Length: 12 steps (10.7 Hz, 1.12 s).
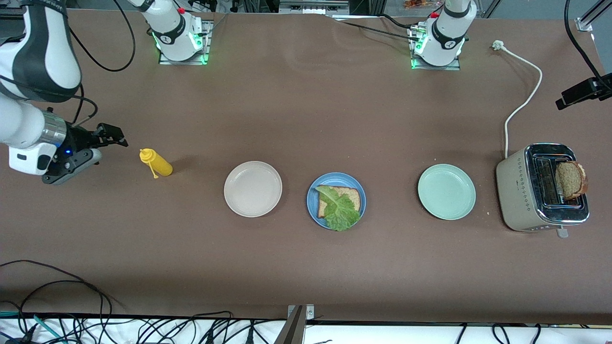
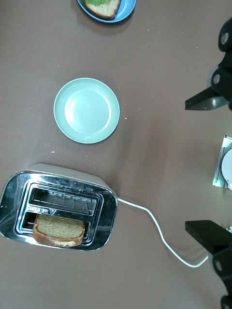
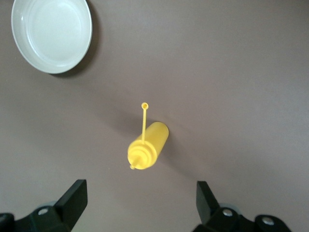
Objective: Make sandwich in blue plate with both arms
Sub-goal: 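Position the open right gripper beside the yellow squeeze bottle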
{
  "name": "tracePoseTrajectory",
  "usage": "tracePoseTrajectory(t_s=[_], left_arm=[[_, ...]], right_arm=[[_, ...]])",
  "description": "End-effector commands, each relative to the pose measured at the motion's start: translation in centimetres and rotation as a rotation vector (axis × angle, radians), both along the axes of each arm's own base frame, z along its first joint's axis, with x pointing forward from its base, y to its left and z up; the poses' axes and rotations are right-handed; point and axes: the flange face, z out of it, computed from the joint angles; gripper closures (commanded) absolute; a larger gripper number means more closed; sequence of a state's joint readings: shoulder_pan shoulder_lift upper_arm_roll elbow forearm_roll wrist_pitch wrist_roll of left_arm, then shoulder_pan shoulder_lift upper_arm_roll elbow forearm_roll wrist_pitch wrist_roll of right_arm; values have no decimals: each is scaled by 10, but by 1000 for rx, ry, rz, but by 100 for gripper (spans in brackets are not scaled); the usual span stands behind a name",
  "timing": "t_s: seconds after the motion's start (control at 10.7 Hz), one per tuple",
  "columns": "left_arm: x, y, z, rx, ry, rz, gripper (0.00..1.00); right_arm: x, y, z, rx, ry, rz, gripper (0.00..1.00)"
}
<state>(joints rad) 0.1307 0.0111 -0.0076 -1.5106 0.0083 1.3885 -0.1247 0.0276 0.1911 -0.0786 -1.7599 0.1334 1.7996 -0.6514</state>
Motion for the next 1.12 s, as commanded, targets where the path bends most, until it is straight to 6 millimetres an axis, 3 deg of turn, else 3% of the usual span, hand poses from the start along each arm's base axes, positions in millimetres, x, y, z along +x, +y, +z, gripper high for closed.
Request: tracePoseTrajectory(t_s=[0.0,0.28,0.47,0.75,1.03], left_arm=[[-3,-1,6,8,5,-24,0],[-3,-1,6,8,5,-24,0],[-3,-1,6,8,5,-24,0],[-3,-2,6,8,11,-23,0],[-3,-6,6,9,11,-24,0]], right_arm=[[-9,-50,-16,159,-33,104,0],[-22,-88,-38,310,-94,221,0],[-35,-117,-95,457,-110,259,0],[-45,-131,-152,665,-143,341,0],[-50,-138,-194,798,-217,405,0]])
